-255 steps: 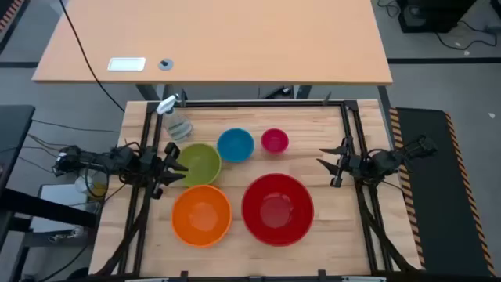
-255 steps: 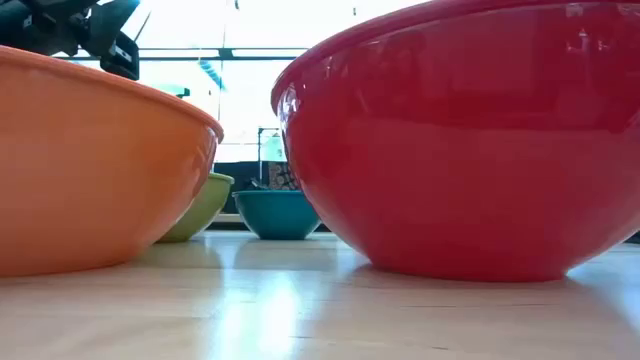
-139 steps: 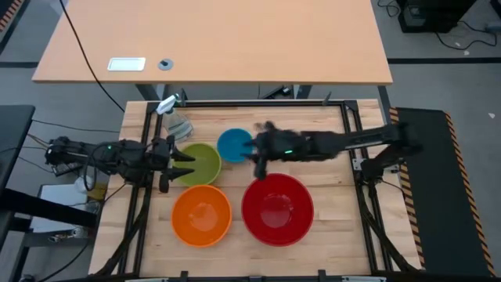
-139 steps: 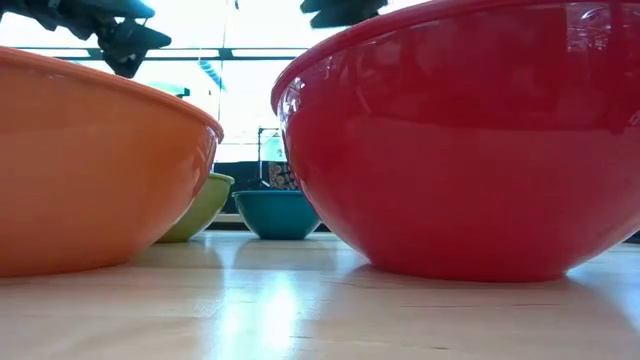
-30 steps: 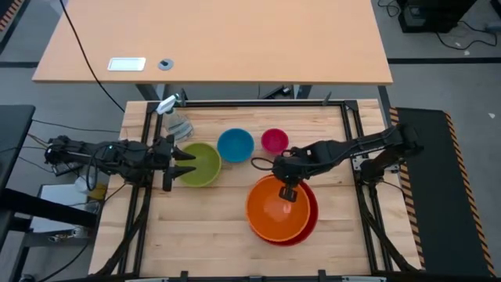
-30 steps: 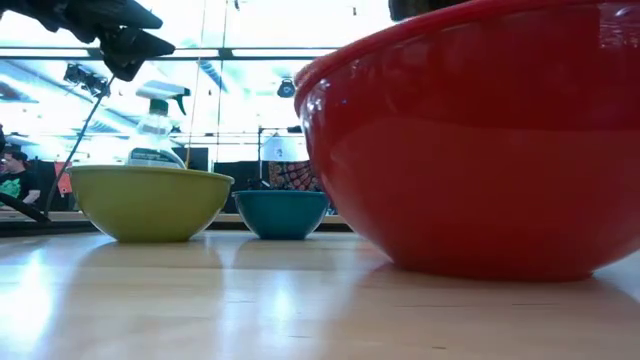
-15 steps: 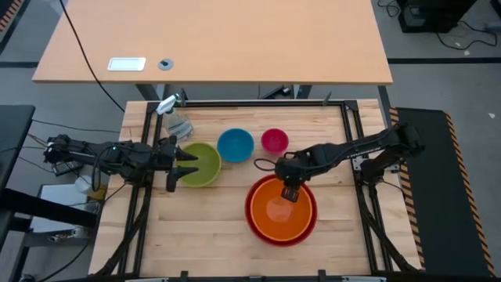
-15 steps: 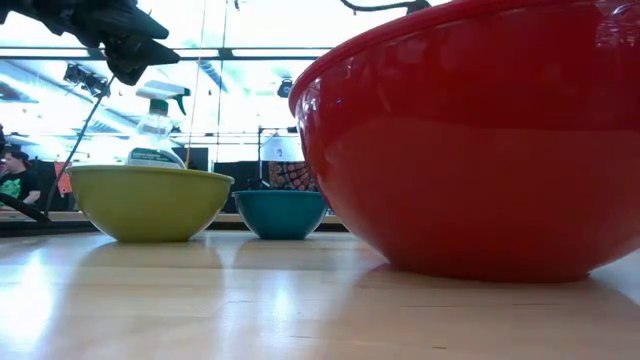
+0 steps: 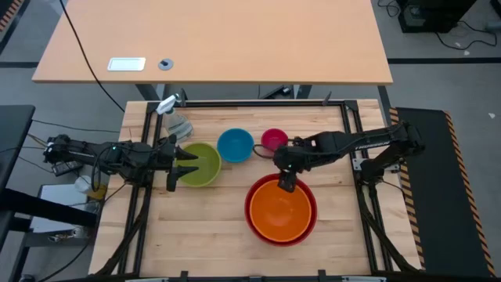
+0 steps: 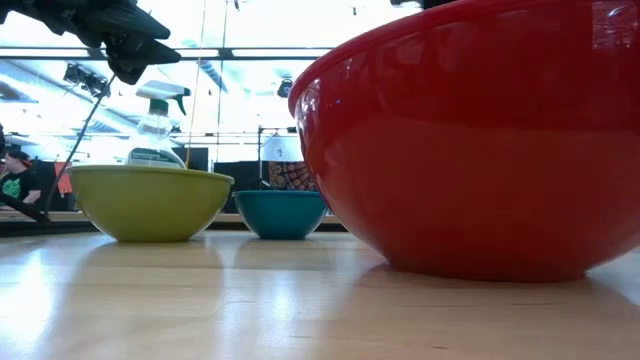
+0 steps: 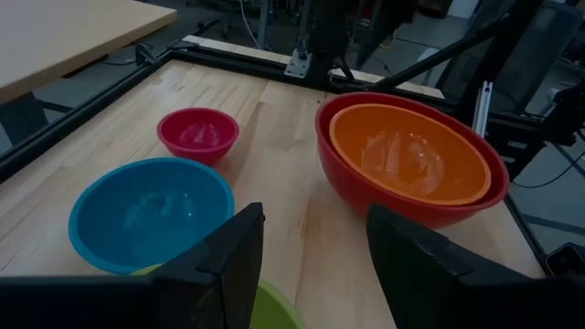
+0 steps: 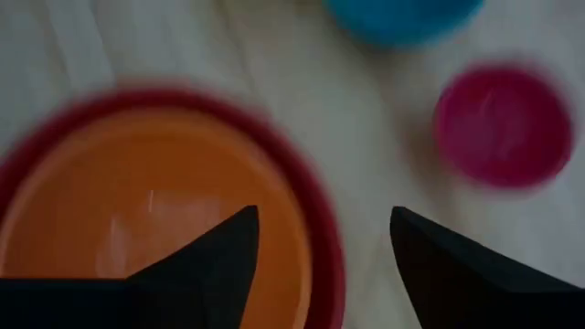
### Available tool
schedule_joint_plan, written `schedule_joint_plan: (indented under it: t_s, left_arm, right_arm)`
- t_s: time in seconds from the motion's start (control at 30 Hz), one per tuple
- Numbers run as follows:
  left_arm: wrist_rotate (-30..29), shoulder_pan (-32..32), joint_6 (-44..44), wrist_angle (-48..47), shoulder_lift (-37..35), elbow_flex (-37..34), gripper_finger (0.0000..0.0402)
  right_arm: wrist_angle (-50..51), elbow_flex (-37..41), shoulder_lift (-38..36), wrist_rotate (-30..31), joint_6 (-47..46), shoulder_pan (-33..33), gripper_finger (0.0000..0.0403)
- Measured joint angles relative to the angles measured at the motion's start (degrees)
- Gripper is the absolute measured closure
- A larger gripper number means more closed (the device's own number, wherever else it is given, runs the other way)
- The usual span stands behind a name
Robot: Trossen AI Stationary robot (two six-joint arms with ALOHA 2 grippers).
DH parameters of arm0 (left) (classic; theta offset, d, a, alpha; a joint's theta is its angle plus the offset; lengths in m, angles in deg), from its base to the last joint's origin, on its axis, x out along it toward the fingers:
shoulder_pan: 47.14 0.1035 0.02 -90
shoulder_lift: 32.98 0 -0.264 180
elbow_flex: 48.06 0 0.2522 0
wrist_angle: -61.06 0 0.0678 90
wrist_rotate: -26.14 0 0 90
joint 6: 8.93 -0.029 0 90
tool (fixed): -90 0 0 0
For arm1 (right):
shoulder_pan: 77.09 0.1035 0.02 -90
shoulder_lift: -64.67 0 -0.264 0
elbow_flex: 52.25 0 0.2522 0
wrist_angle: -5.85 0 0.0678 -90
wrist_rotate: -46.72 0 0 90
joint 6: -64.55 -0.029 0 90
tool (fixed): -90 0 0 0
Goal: Nest bowls inside each other
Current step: Stack the green bowl on top of the orange bowl
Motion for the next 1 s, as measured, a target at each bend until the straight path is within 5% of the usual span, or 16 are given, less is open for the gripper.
schedule_joint_plan:
  t_s: [0.33, 1.0]
  left_arm:
    - [0.0, 0.0, -0.8, -0.1, 0.0, 0.0, 0.0203]
    - [1.5, -0.1, -7.3, 0.0, -0.4, 0.2, 0.0203]
  right_arm:
    - [-23.0, -1.4, 9.5, -0.1, 9.7, -5.4, 0.0162]
    - [-28.1, -28.7, 40.9, -7.9, 49.5, -3.5, 0.0181]
